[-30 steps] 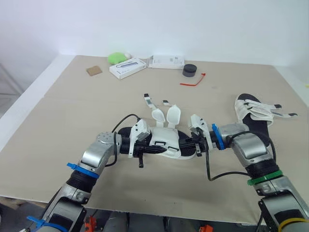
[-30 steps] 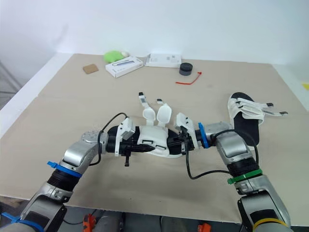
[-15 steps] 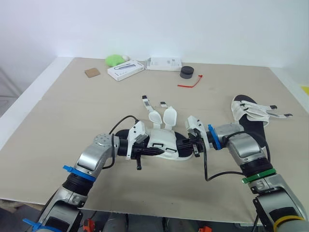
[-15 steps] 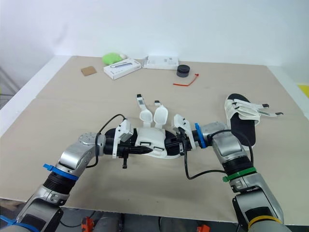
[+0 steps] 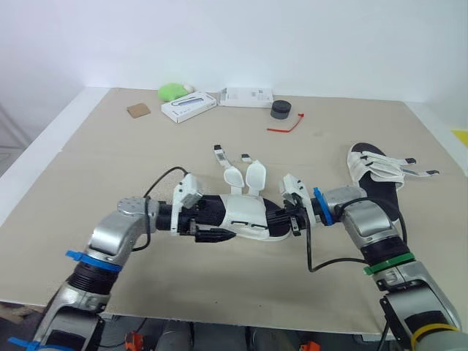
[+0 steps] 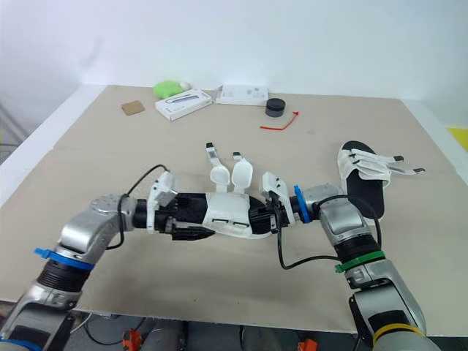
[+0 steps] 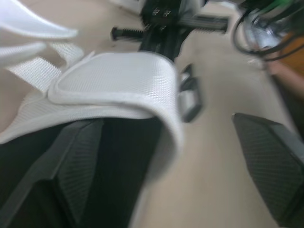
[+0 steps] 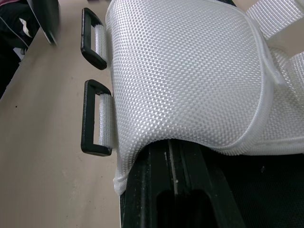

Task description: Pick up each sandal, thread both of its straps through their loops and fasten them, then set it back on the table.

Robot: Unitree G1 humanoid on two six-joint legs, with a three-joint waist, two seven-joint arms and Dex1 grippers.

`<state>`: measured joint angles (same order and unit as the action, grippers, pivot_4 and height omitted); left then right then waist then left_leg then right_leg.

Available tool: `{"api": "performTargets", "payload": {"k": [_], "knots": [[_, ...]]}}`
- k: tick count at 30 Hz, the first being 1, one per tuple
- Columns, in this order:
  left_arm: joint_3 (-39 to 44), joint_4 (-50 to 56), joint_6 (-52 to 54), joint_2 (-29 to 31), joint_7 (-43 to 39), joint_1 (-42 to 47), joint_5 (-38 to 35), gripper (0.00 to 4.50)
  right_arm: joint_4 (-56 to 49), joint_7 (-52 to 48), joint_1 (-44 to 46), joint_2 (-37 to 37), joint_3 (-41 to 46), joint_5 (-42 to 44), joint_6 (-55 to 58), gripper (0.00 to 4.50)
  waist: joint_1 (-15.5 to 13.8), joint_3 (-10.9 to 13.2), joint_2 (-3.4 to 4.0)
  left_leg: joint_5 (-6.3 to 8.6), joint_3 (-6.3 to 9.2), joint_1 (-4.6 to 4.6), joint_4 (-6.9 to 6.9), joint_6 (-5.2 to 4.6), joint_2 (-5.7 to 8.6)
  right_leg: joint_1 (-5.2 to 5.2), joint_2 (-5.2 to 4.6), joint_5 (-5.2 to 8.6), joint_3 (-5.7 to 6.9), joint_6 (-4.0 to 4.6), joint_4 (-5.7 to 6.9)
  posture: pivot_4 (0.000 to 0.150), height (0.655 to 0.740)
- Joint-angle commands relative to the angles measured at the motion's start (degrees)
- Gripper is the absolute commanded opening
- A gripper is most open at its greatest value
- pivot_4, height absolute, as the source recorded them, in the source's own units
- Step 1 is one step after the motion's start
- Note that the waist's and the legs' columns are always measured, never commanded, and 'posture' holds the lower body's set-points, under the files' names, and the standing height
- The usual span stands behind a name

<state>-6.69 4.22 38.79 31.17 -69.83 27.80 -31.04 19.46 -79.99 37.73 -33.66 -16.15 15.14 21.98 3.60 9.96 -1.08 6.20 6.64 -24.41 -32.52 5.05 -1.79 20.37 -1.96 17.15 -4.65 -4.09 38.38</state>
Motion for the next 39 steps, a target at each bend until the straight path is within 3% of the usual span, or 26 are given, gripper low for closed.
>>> {"api": "performTargets", "payload": {"k": [1,4,9,13,19,28,36,39], "knots": [[6.38,1.10,12.26,4.55,-2.56,1.89,-10.53,4.46,3.29,0.94,-0.75,0.25,-3.00,-4.29,0.48,0.00,0.18,0.02,-0.04,0.00,-0.01,0.00,0.00,0.00,0.00,0.00,-0.01,0.00,0.00,0.00,0.00,0.150,0.7400],[9.72,-5.50,19.44,4.85,0.40,5.01,-13.73,4.46,3.59,0.90,-0.48,0.51,-3.01,-4.51,0.25,0.00,0.51,0.06,-0.11,0.00,0.00,0.01,0.00,0.00,0.00,0.01,-0.03,0.00,0.02,0.00,0.00,0.150,0.7400],[16.61,-26.50,24.79,-3.12,16.96,15.67,-11.91,4.46,2.65,0.82,-0.79,0.61,-2.85,-4.49,0.53,0.00,0.57,0.09,-0.22,-0.02,0.02,0.11,-0.02,-0.03,0.02,0.14,-0.05,-0.02,0.11,-0.03,0.00,0.150,0.7400],[20.53,-42.63,21.70,-8.31,26.73,23.06,-9.10,4.46,1.68,0.69,-1.71,0.42,-2.73,-4.56,0.60,0.00,0.75,0.07,-0.33,-0.08,-0.05,0.00,0.01,-0.02,0.02,0.00,-0.04,-0.22,0.06,-0.30,-0.01,0.150,0.7400],[20.08,-56.89,13.36,-13.26,30.42,29.33,-3.52,4.46,1.05,0.83,-1.74,0.59,-2.47,-4.68,1.06,0.00,0.76,0.09,-0.39,-0.06,0.02,-0.04,0.11,0.03,0.05,0.01,0.00,-0.12,0.09,-0.31,-0.02,0.150,0.7400],[25.98,-70.64,3.92,-19.33,36.95,37.98,-1.97,4.46,-0.33,1.29,-2.53,0.91,-2.36,-4.55,1.90,0.00,0.69,0.09,-0.42,-0.16,0.01,-0.05,0.11,0.29,0.08,0.02,-0.05,-0.17,0.10,-0.39,-0.06,0.150,0.7400],[28.64,-75.34,-0.27,-22.77,41.12,41.56,-0.35,4.46,-0.75,1.78,-2.73,1.45,-2.17,-4.38,2.43,0.00,0.84,0.09,-0.43,-0.12,0.01,-0.07,0.15,0.35,0.08,0.03,-0.04,-0.15,0.09,-0.41,-0.10,0.150,0.7400],[29.02,-75.75,-1.74,-23.51,41.86,42.11,0.46,3.68,-0.96,1.95,-2.87,1.52,-2.07,-4.37,2.59,0.00,0.85,0.10,-0.44,-0.12,0.01,-0.07,0.15,0.37,0.08,0.03,-0.04,-0.15,0.09,-0.41,-0.11,0.150,0.7400]]}}
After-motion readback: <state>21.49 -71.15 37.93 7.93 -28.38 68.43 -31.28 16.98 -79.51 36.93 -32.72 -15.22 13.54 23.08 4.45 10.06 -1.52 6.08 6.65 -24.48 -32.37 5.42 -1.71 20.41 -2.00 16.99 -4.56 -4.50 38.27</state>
